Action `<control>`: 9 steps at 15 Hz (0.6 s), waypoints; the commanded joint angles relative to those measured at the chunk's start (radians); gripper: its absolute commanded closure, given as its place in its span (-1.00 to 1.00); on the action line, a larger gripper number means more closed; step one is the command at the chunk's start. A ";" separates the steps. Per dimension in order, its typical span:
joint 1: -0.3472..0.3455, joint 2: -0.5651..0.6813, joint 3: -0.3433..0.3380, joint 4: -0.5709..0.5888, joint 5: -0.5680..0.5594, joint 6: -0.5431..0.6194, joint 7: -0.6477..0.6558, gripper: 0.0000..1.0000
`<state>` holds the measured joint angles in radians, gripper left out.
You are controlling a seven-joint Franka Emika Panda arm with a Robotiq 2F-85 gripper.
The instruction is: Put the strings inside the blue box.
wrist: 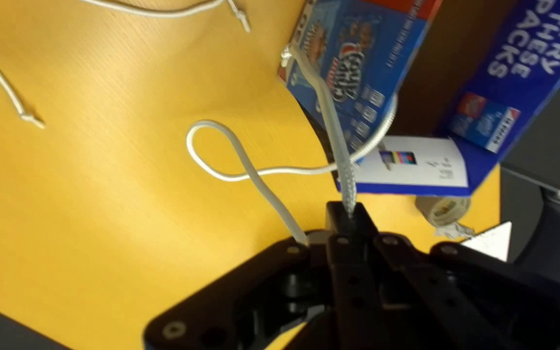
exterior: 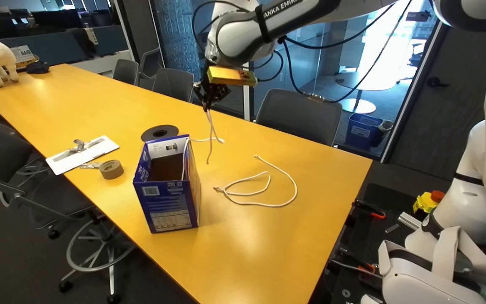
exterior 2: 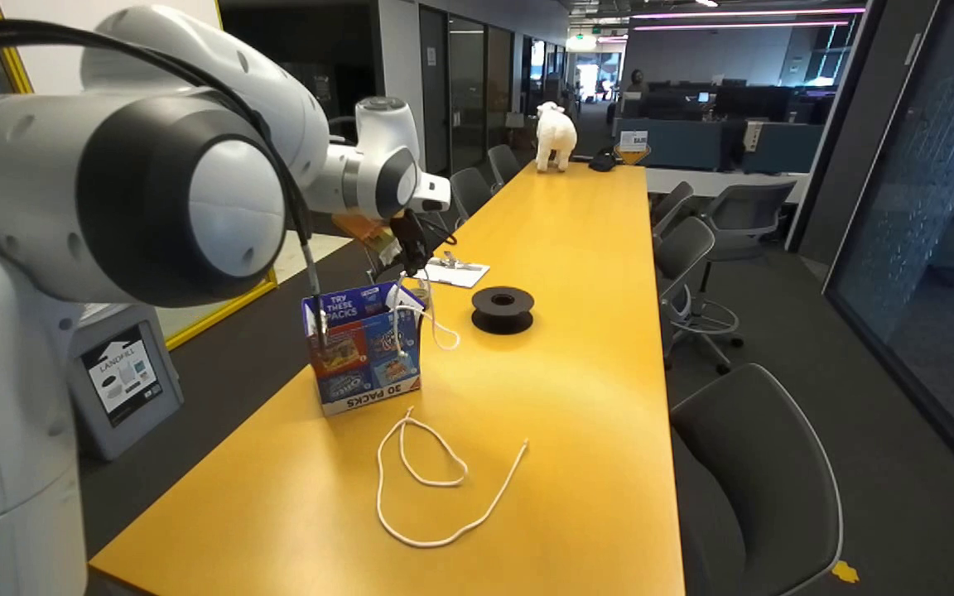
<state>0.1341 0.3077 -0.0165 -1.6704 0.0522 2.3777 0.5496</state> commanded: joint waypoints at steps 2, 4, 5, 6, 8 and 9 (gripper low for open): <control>0.069 0.017 -0.010 0.210 -0.120 -0.083 0.169 0.93; 0.099 0.036 -0.007 0.292 -0.178 -0.109 0.243 0.93; 0.110 0.046 -0.005 0.326 -0.201 -0.122 0.269 0.93; 0.121 0.059 0.000 0.363 -0.219 -0.133 0.291 0.93; 0.142 0.094 0.011 0.431 -0.242 -0.157 0.311 0.93; 0.152 0.115 0.015 0.465 -0.248 -0.174 0.315 0.93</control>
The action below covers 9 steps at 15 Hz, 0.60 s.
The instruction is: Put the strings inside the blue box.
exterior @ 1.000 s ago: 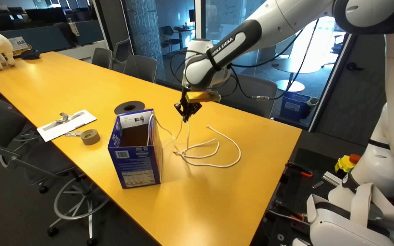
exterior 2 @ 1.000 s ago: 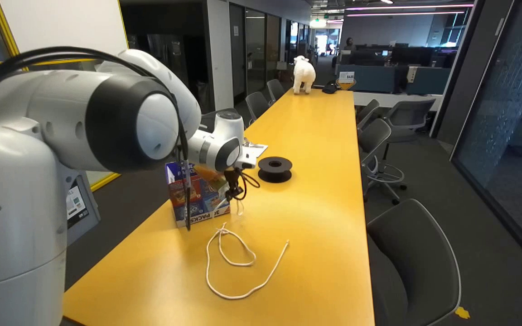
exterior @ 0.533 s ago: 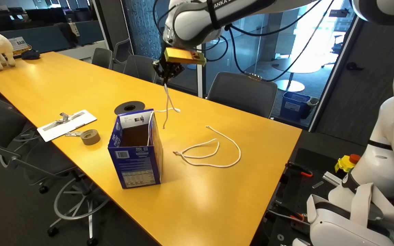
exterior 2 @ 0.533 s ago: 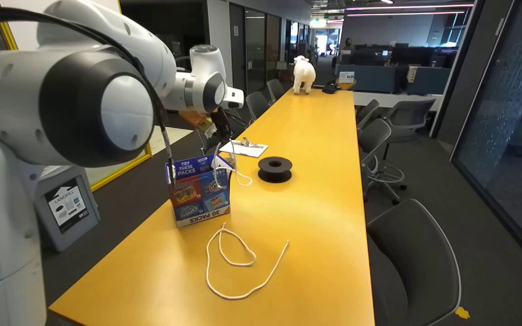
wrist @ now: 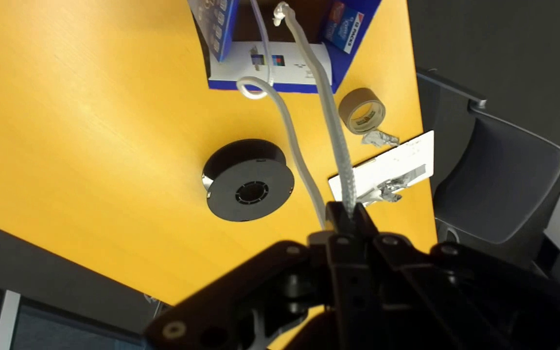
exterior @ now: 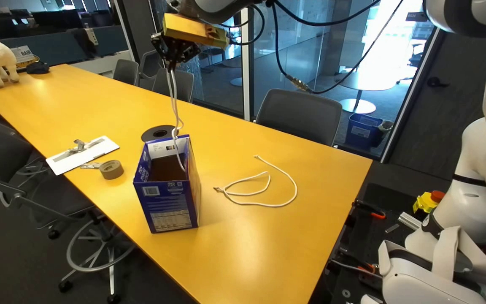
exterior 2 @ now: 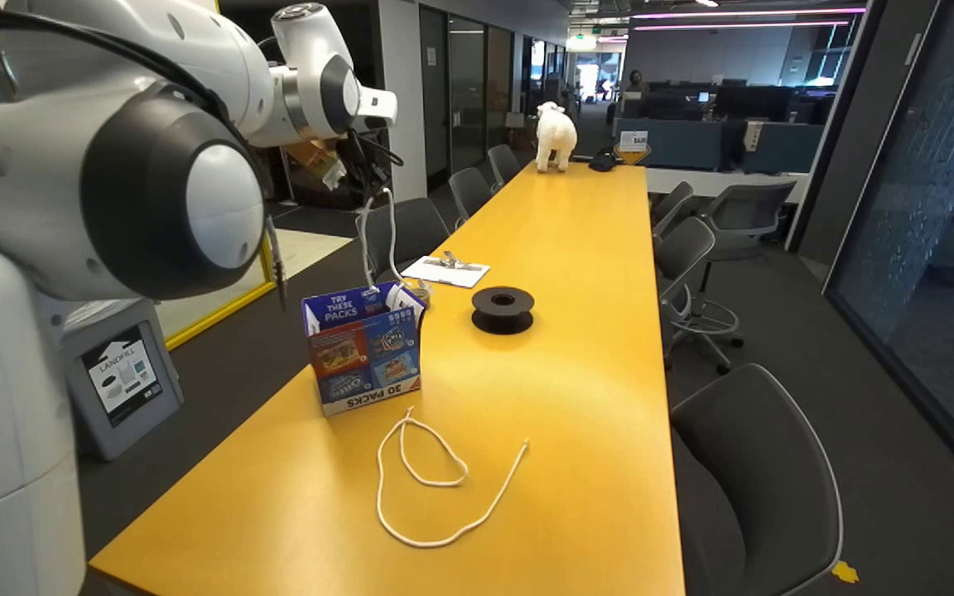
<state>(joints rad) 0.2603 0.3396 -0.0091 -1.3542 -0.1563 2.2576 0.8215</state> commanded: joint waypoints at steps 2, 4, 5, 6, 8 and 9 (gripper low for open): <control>0.043 0.128 0.015 0.205 -0.043 -0.085 0.036 0.93; 0.050 0.175 0.024 0.248 -0.023 -0.109 0.012 0.94; 0.050 0.200 0.026 0.266 -0.016 -0.121 0.000 0.94; 0.050 0.223 0.030 0.283 -0.006 -0.133 -0.011 0.94; 0.051 0.266 0.030 0.310 -0.001 -0.158 -0.025 0.94; 0.051 0.284 0.030 0.319 0.002 -0.168 -0.032 0.94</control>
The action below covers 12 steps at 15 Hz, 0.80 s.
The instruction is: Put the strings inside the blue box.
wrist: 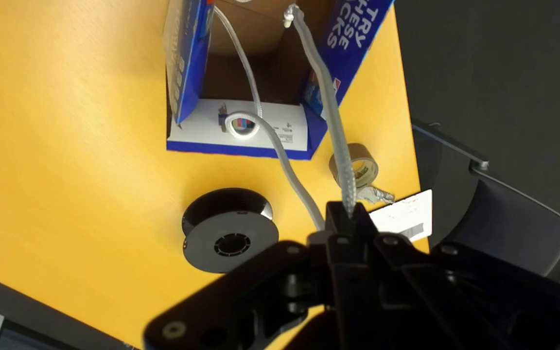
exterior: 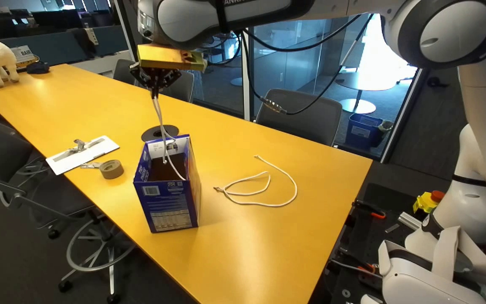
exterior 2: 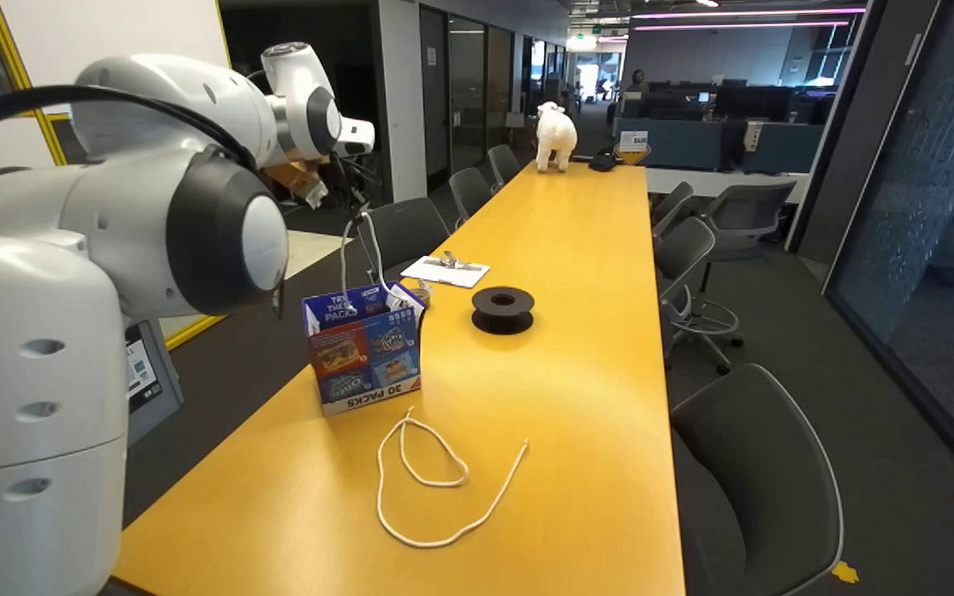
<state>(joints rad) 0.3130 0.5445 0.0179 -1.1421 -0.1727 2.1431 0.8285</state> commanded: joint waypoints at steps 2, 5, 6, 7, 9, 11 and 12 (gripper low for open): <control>-0.005 0.115 0.000 0.133 0.022 -0.074 -0.050 0.94; -0.015 0.153 0.003 0.165 0.043 -0.117 -0.080 0.93; -0.016 0.161 0.002 0.172 0.043 -0.135 -0.091 0.42; -0.026 0.165 0.015 0.171 0.039 -0.146 -0.095 0.40; -0.029 0.170 0.013 0.175 0.041 -0.177 -0.103 0.13; -0.030 0.163 0.009 0.165 0.033 -0.210 -0.109 -0.19; -0.030 0.153 0.007 0.151 0.028 -0.225 -0.113 -0.32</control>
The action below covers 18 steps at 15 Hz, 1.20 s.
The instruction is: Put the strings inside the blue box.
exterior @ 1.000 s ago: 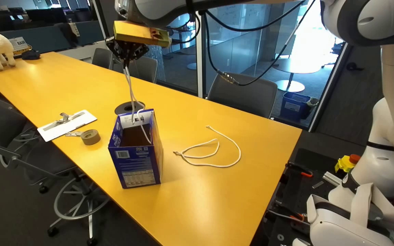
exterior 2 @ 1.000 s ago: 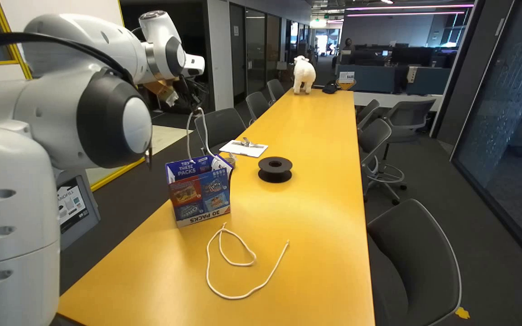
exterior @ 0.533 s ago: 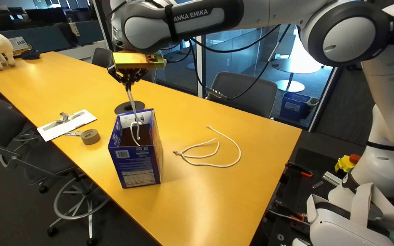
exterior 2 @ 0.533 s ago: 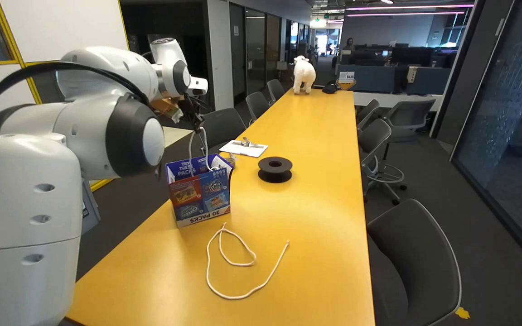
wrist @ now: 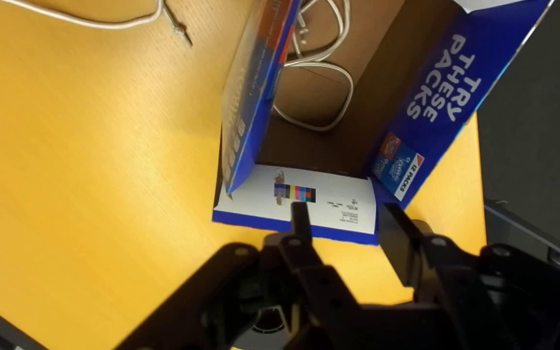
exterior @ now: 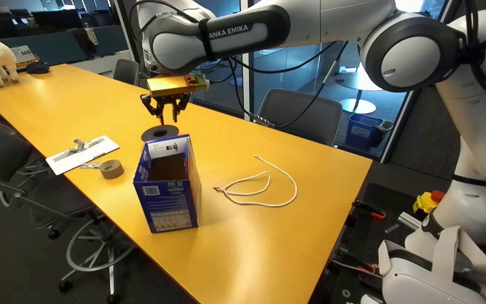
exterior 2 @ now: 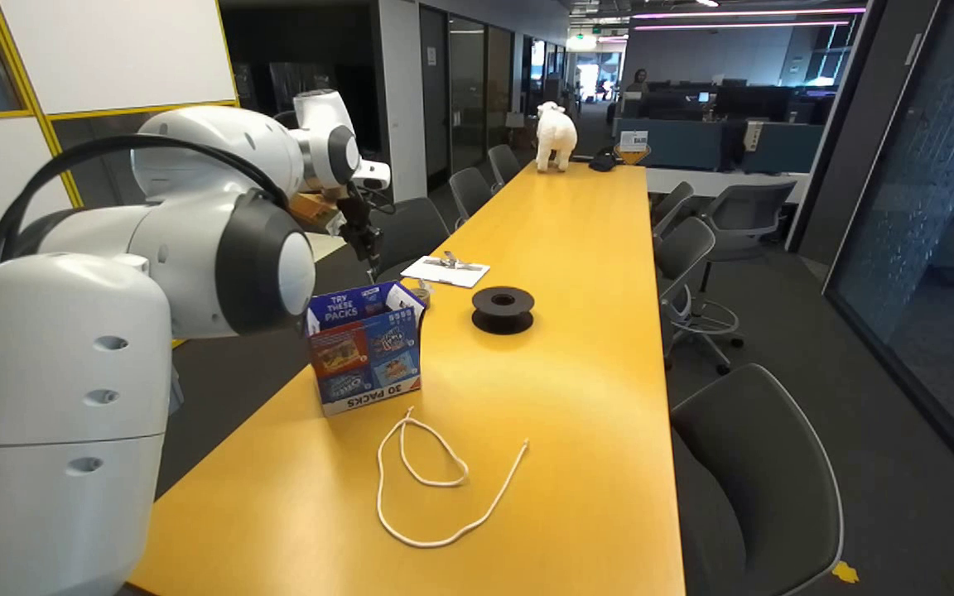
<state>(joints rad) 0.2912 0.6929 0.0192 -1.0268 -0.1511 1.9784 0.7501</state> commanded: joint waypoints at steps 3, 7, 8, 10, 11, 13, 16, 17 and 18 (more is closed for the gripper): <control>-0.012 -0.033 0.000 -0.011 -0.004 -0.111 -0.052 -0.77; -0.029 -0.106 0.000 -0.107 -0.008 -0.132 -0.095 -1.00; -0.034 -0.131 -0.001 -0.142 -0.010 -0.128 -0.109 -1.00; -0.045 -0.177 0.001 -0.216 -0.008 -0.118 -0.135 -1.00; -0.049 -0.199 0.001 -0.254 -0.009 -0.115 -0.152 -1.00; -0.058 -0.251 0.002 -0.347 -0.013 -0.100 -0.193 -1.00; -0.072 -0.294 -0.008 -0.472 -0.019 -0.076 -0.255 -1.00; -0.078 -0.304 -0.009 -0.508 -0.025 -0.070 -0.277 -1.00; -0.086 -0.303 -0.013 -0.549 -0.036 -0.049 -0.299 -1.00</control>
<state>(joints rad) 0.2237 0.4559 0.0132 -1.4179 -0.1626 1.8622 0.5183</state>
